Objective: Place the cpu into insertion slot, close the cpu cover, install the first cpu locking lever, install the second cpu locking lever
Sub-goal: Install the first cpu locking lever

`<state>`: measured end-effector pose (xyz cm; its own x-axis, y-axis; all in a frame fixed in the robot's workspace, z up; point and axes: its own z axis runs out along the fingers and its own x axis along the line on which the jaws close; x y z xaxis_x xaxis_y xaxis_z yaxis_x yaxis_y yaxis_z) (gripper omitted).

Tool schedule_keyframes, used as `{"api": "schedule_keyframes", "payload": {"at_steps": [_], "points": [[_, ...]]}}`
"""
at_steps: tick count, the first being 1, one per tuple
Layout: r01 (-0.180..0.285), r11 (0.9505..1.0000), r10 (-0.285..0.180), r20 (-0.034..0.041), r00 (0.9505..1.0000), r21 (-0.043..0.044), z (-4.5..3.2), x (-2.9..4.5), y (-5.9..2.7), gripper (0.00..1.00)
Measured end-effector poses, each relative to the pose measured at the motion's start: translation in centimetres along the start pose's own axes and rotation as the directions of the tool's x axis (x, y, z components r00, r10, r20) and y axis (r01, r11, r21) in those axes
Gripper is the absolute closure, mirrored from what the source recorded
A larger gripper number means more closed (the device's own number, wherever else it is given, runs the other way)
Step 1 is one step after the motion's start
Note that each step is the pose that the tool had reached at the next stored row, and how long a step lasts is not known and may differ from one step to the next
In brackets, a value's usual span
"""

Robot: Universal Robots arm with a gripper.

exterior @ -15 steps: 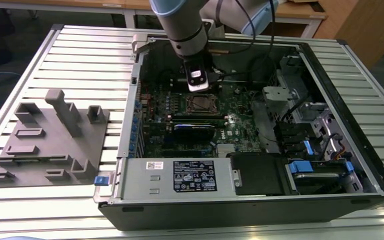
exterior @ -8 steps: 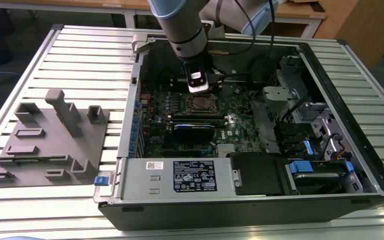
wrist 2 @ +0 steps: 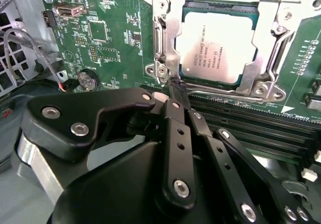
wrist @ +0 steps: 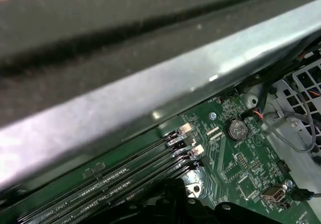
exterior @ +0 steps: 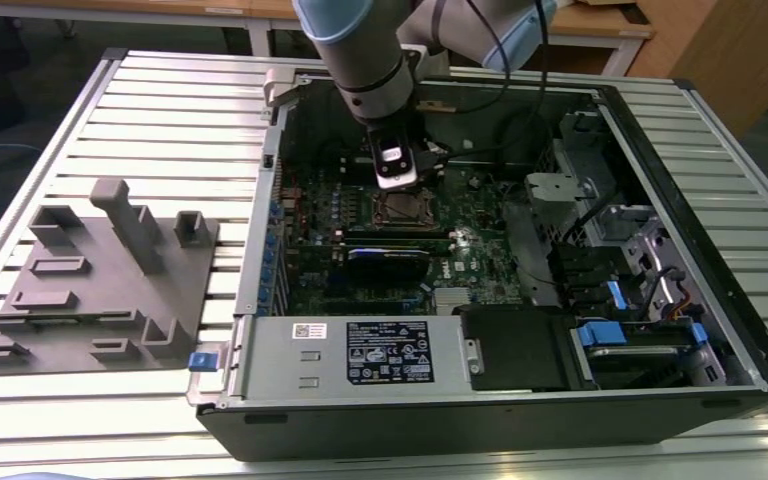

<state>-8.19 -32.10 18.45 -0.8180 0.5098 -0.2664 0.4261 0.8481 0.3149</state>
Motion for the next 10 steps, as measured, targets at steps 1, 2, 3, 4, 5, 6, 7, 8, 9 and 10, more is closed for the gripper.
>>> {"api": "schedule_keyframes", "payload": {"at_steps": [1, 2, 3, 4, 5, 6, 7, 8, 9, 10], "points": [[0.000, 1.0000, 0.000, 0.0002, 1.0000, -0.0003, 0.02, 0.01, 0.00, 0.89], [0.000, 1.0000, 0.000, 0.0003, 1.0000, -0.0004, 0.04, 0.01, -0.01, 0.89], [0.000, 1.0000, 0.000, 0.0004, 1.0000, -0.0004, 0.06, 0.02, -0.02, 0.89], [0.000, 1.0000, 0.000, 0.0006, 1.0000, -0.0005, 0.08, 0.02, -0.02, 0.89], [0.000, 1.0000, 0.000, 0.0006, 1.0000, -0.0006, 0.08, 0.02, -0.02, 0.89], [0.000, 1.0000, 0.000, 0.0006, 1.0000, -0.0006, 0.09, 0.02, -0.02, 0.89], [0.000, 1.0000, 0.000, 0.0007, 1.0000, -0.0006, 0.09, 0.02, -0.02, 0.89], [0.000, 1.0000, 0.000, 0.0007, 1.0000, -0.0007, 0.08, 0.02, -0.02, 0.89], [0.000, 1.0000, 0.000, 0.0007, 1.0000, -0.0010, 0.03, 0.01, 0.00, 0.89], [0.000, 1.0000, 0.000, 0.0007, 1.0000, -0.0017, -0.09, -0.03, 0.05, 0.89]]}}
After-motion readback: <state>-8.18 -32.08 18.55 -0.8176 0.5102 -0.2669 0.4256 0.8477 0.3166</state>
